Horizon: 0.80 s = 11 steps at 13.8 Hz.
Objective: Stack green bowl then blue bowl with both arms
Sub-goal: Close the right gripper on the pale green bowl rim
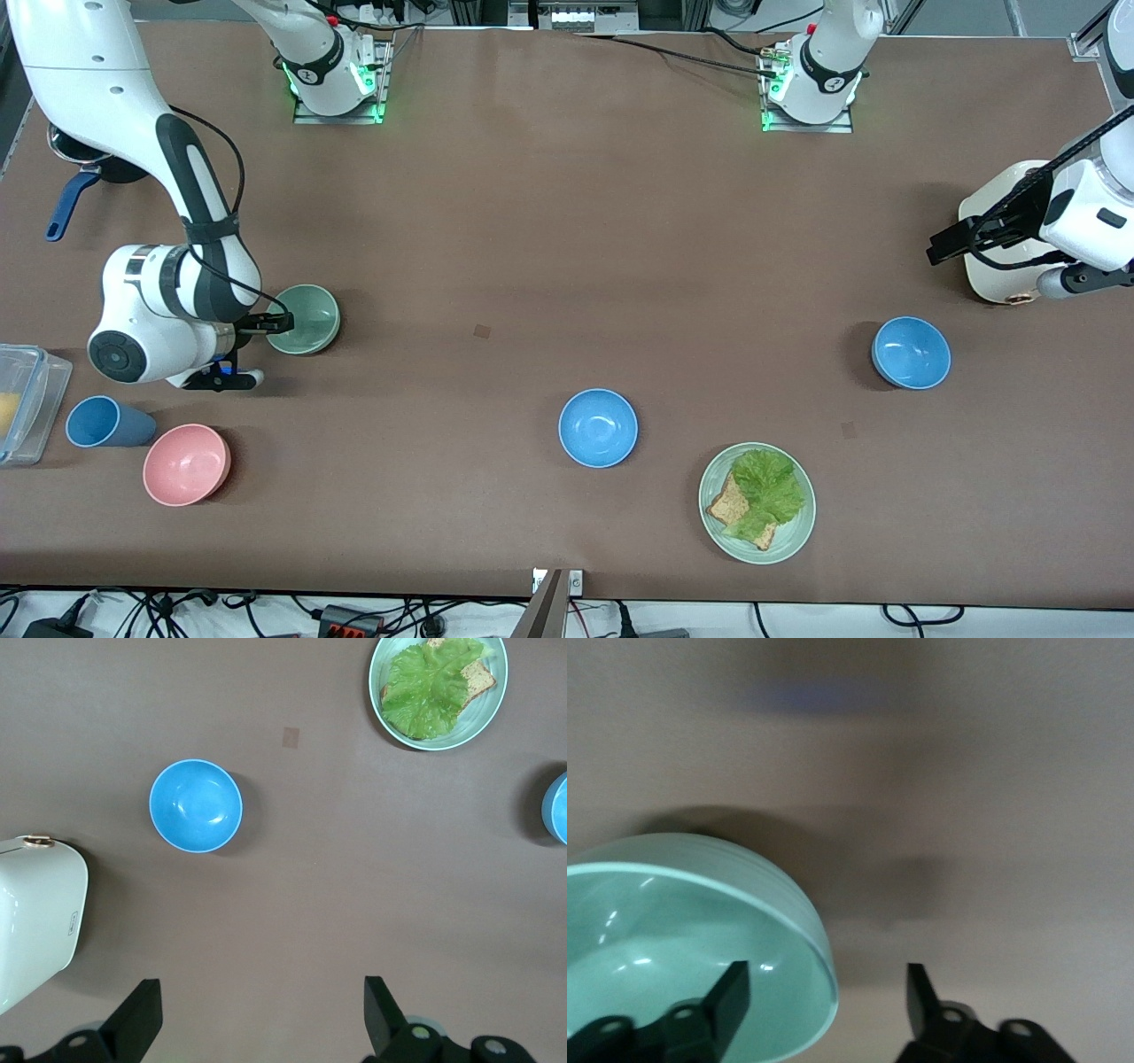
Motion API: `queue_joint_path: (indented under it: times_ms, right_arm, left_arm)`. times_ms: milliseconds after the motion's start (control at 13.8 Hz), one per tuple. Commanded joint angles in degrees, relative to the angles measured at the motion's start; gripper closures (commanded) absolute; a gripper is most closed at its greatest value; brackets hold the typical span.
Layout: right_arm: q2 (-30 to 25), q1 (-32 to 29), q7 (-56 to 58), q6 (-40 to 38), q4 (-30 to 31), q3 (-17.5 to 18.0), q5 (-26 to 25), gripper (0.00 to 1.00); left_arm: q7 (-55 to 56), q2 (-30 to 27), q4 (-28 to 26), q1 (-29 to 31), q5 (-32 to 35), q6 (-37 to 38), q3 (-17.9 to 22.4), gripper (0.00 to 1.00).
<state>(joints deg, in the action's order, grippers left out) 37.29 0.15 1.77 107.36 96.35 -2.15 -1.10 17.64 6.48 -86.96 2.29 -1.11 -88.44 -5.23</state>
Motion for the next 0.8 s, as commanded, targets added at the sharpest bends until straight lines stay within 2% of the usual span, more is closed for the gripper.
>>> queue_joint_path:
  times_ms: [0, 73, 363, 436, 727]
  right_arm:
    - [0.4, -0.1, -0.5, 0.4, 0.8, 0.3, 0.3, 0.49]
    - [0.4, 0.0, -0.5, 0.4, 0.8, 0.3, 0.3, 0.63]
    - [0.1, 1.2, -0.2, -0.3, 0.3, 1.0, 0.4, 0.96]
    - [-0.2, 1.2, -0.2, -0.4, 0.2, 2.0, 0.4, 1.00]
    - [-2.0, 1.3, -0.4, -0.3, 0.1, 6.2, 0.5, 1.00]
  left_arm:
    - [-1.1, 0.1, 0.6, 0.4, -1.1, -0.1, 0.0, 0.00]
    - [-1.1, 0.2, 0.6, 0.4, -1.1, -0.1, 0.0, 0.00]
    - [-1.1, 0.2, 0.5, 0.9, -2.0, -0.1, 0.2, 0.00]
    - [-1.1, 0.2, 0.5, 0.9, -2.0, -0.1, 0.2, 0.00]
    - [-1.1, 0.2, 0.5, 0.9, -2.0, -0.1, 0.2, 0.00]
